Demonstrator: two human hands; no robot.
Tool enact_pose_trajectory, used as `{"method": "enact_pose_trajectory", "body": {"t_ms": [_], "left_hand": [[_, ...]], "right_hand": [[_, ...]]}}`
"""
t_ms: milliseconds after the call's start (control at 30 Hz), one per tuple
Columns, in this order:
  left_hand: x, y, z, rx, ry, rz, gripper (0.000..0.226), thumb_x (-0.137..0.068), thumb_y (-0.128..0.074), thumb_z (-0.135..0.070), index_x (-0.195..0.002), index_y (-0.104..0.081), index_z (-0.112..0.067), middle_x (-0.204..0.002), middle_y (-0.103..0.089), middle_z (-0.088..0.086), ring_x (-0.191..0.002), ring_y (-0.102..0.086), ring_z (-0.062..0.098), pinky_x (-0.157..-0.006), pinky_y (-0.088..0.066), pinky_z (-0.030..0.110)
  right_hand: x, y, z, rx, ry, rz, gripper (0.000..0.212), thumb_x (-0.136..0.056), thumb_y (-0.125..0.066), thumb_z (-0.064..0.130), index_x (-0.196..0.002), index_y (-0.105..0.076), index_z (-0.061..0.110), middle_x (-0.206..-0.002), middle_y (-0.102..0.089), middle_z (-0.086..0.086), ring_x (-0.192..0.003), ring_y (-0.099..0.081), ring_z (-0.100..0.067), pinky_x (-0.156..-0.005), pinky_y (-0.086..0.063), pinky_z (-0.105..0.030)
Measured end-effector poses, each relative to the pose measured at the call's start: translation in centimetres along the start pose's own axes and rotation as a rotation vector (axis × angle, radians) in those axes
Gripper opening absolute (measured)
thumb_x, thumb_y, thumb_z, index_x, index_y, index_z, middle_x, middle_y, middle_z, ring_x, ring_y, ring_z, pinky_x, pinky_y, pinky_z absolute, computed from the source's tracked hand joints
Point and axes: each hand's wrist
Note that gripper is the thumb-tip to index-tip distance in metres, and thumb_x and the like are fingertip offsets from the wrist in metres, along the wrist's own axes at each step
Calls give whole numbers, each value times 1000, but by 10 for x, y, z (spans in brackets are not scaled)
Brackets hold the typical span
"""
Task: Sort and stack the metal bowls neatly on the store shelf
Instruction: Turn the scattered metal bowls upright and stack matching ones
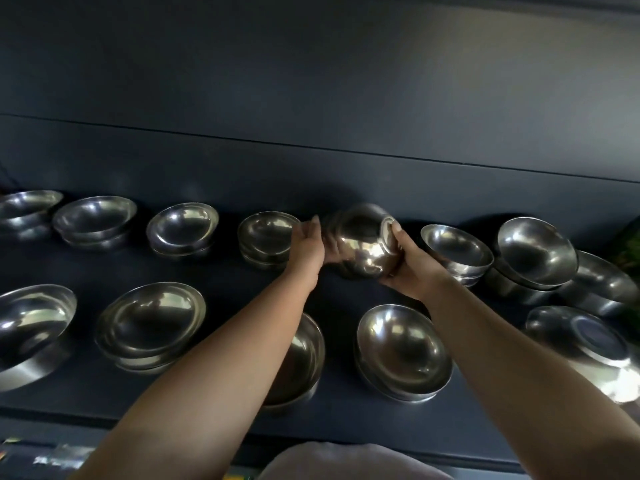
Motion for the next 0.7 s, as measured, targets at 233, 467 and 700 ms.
{"method": "enact_pose_trajectory", "body": {"t_ms": [233,467,700], "left_hand": [[15,0,-31,138,91,28,42,-84,-49,-60,-93,-56,-20,-105,-64,5,-102,-62,25,-93,-50,46],[34,4,-37,241,118,412,61,-81,-63,-47,-127,-55,-7,-125,-61,13,-113,-59,27,-99,-46,43],[49,7,-33,275,35,388,21,-85,-64,-17,-104,-63,-9,-91,-71,4,-91,-67,21,-86,-53,38]], "right_hand": [[13,-19,2,-115,30,147,60,-84,-46,56,-127,-54,14,-124,-63,-11,-113,-60,-24,-94,-48,-42],[17,-28,3,-114,75,165,60,-91,-33,60,-114,-62,13,-106,-71,-10,-96,-69,-22,-88,-49,-42],[20,-41,-1,-205,54,-16,59,-95,-34,55,-123,-57,9,-117,-65,-16,-103,-64,-29,-87,-51,-44]]}}
Point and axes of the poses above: each hand's wrist, its own x-axis away from the middle knuckle, its own y-axis out of the back of the hand, z = x × y
